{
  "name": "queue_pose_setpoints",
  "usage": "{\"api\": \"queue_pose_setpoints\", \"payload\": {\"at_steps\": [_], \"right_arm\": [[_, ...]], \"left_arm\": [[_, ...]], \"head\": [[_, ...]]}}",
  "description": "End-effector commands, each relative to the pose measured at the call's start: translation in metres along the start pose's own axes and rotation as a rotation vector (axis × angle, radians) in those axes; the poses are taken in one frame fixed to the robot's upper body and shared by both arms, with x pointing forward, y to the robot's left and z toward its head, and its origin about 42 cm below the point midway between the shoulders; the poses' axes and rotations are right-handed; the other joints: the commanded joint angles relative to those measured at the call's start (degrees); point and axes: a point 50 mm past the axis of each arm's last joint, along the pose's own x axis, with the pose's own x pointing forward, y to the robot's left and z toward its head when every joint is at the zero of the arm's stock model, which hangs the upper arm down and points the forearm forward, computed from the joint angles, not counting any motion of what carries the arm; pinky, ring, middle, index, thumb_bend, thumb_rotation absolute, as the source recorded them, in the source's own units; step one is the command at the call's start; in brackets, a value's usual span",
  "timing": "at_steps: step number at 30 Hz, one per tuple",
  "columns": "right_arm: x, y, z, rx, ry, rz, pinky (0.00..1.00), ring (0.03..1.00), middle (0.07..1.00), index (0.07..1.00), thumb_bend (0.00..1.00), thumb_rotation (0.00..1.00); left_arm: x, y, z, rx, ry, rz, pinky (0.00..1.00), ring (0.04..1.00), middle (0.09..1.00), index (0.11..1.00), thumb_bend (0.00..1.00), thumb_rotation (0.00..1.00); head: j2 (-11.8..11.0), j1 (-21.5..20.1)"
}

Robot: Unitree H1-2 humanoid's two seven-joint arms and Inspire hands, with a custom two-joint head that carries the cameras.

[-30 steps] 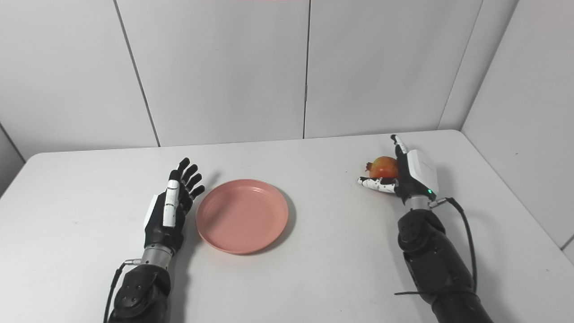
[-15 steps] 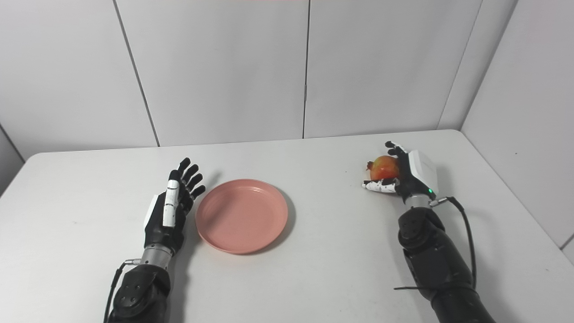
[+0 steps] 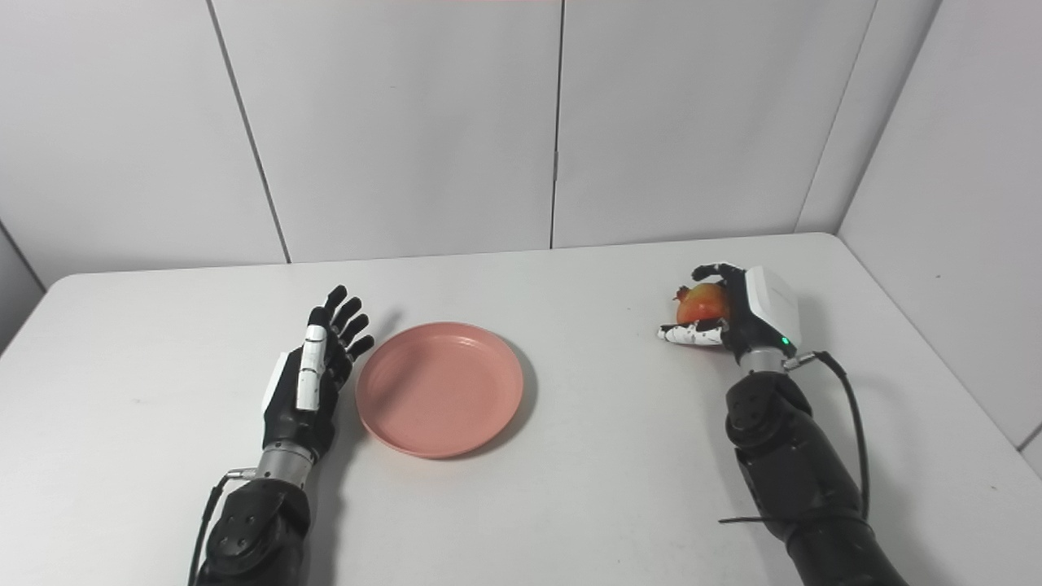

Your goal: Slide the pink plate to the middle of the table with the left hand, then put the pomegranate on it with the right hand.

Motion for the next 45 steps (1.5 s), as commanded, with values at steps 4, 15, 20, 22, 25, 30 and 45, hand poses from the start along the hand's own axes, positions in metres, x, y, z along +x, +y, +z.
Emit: {"api": "queue_pose_setpoints", "payload": {"at_steps": [4,15,20,22,25,30,45], "right_arm": [[0.010,-0.018,0.013,0.000,-0.045,-0.084,0.31,0.370,0.477,0.554,0.51,0.00],[0.004,-0.023,0.033,0.090,-0.146,-0.164,0.32,0.390,0.472,0.543,0.51,0.00],[0.000,-0.025,0.046,0.123,-0.173,-0.162,0.30,0.387,0.470,0.546,0.51,0.00],[-0.004,-0.026,0.051,0.138,-0.190,-0.158,0.31,0.391,0.472,0.545,0.51,0.00],[-0.008,-0.028,0.057,0.187,-0.226,-0.153,0.34,0.401,0.480,0.539,0.51,0.00],[-0.017,-0.034,0.070,0.237,-0.288,-0.151,0.35,0.402,0.489,0.530,0.51,0.00],[-0.048,-0.032,0.109,0.364,-0.493,-0.133,0.33,0.387,0.479,0.546,0.51,0.00]], "left_arm": [[0.009,-0.007,0.015,-0.001,-0.052,-0.016,0.90,0.939,0.949,0.938,0.53,1.00],[0.011,-0.012,0.013,0.002,-0.049,-0.007,0.90,0.937,0.948,0.937,0.55,1.00],[0.011,-0.014,0.012,0.002,-0.043,0.000,0.89,0.936,0.946,0.932,0.56,1.00],[0.012,-0.015,0.012,0.005,-0.044,0.000,0.89,0.938,0.949,0.933,0.56,1.00],[0.013,-0.017,0.012,0.001,-0.043,-0.002,0.90,0.945,0.955,0.939,0.55,1.00],[0.015,-0.022,0.012,0.006,-0.036,0.006,0.91,0.949,0.956,0.940,0.57,1.00],[0.020,-0.031,0.009,0.038,-0.018,0.005,0.91,0.954,0.962,0.953,0.58,1.00]], "head": [[0.07,0.28],[0.03,1.53],[-0.07,1.90],[-0.10,2.17],[0.00,2.89],[-0.04,3.50],[-0.37,5.87]]}}
